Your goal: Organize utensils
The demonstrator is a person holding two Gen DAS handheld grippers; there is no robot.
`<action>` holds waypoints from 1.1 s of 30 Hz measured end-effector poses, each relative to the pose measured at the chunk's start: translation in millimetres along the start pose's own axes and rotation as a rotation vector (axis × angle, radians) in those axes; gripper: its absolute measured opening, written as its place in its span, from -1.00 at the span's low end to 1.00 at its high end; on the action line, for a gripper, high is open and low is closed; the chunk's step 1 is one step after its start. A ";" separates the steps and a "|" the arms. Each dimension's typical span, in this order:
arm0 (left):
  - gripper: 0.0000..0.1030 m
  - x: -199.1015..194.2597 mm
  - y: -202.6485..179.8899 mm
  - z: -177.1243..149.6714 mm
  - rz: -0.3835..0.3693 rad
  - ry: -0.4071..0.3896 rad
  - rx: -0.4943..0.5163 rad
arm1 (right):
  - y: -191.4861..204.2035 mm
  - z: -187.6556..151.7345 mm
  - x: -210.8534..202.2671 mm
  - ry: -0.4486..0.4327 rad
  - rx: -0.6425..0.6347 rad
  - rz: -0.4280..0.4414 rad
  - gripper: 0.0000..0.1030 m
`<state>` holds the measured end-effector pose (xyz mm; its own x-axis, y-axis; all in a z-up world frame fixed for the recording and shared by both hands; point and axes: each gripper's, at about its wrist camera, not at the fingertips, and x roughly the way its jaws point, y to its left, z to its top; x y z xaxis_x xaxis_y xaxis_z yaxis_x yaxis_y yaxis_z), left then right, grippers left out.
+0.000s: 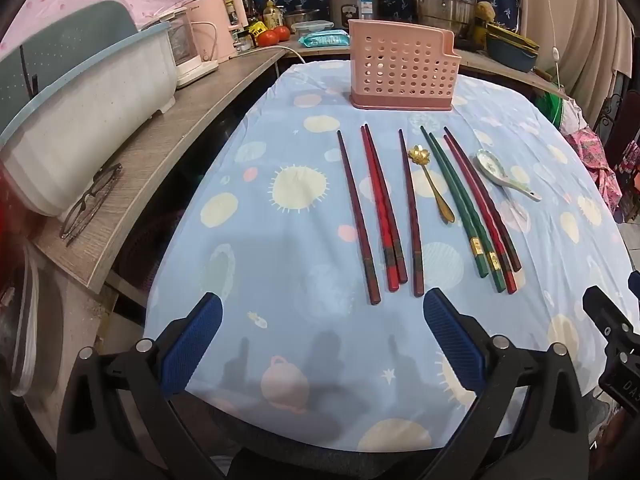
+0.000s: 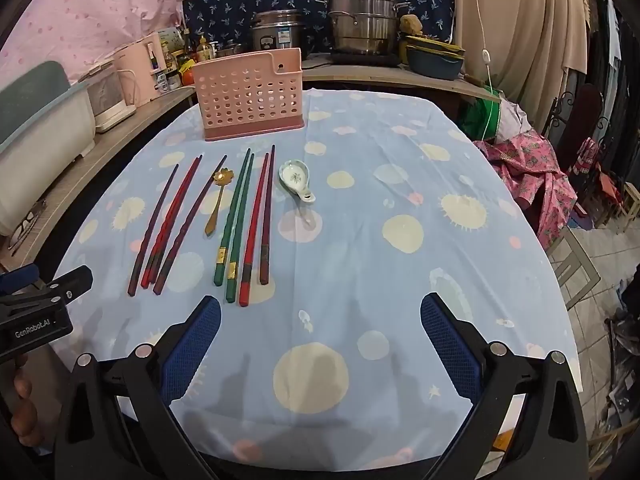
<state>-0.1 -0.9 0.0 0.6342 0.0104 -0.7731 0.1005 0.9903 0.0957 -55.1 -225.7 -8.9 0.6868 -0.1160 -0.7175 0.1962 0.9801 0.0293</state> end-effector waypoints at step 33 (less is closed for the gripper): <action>0.87 -2.8 4.2 -3.8 0.014 -0.004 -0.004 | 6.1 0.4 -10.9 -0.034 -0.013 0.008 0.87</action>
<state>-4.4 3.8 0.2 0.6387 0.0238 -0.7691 0.0882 0.9907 0.1040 -61.1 -218.6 -0.7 0.7122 -0.1132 -0.6928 0.1812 0.9831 0.0257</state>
